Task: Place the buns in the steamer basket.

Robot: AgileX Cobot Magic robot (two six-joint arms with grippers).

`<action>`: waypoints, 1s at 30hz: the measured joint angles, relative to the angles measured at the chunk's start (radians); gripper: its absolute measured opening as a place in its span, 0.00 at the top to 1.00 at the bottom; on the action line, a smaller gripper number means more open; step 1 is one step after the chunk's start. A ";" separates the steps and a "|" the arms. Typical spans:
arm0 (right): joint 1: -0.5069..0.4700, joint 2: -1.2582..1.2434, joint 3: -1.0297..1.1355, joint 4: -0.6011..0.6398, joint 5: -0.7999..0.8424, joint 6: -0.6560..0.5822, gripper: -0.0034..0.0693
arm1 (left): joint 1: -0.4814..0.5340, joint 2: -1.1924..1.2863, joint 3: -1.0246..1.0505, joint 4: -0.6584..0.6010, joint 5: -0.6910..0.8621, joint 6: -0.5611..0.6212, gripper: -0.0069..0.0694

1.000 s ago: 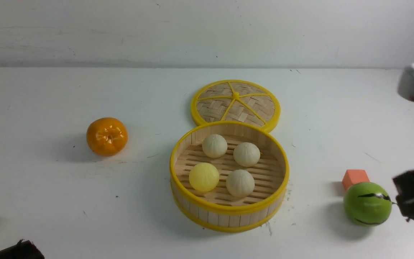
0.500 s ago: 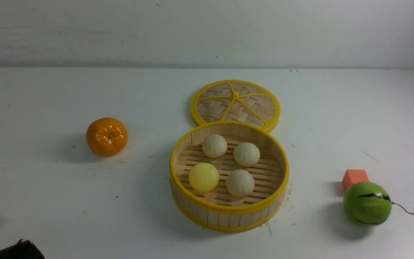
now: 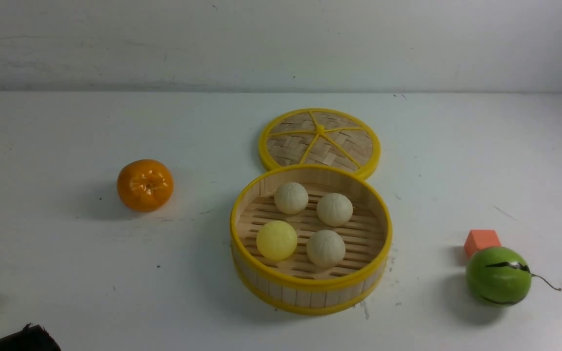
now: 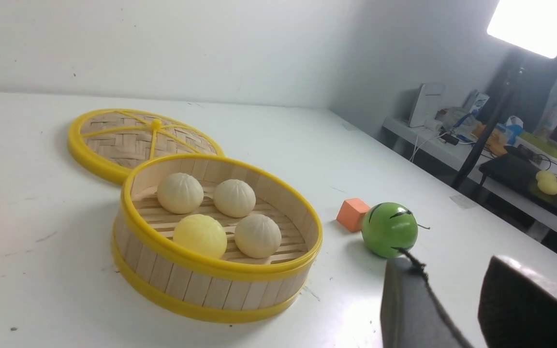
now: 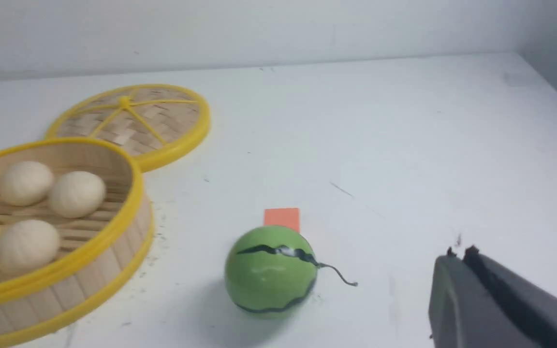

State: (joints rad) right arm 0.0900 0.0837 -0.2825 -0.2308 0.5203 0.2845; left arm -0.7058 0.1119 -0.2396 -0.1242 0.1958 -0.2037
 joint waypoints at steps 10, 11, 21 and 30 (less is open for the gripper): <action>-0.080 -0.093 0.308 -0.067 -0.161 0.000 0.95 | 0.000 0.000 0.000 0.000 0.000 0.000 0.61; -0.080 -0.093 0.308 -0.076 -0.158 0.000 0.95 | 0.000 0.000 0.000 0.000 0.000 0.000 0.61; -0.080 -0.094 0.303 -0.014 -0.127 0.000 0.95 | 0.000 0.000 0.000 0.000 0.000 0.000 0.60; -0.087 -0.094 0.305 0.146 -0.161 -0.121 0.95 | 0.000 0.000 0.000 0.000 0.000 0.000 0.60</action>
State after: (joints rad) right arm 0.0033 -0.0107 0.0228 -0.0847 0.3594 0.1633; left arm -0.7058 0.1119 -0.2396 -0.1242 0.1958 -0.2037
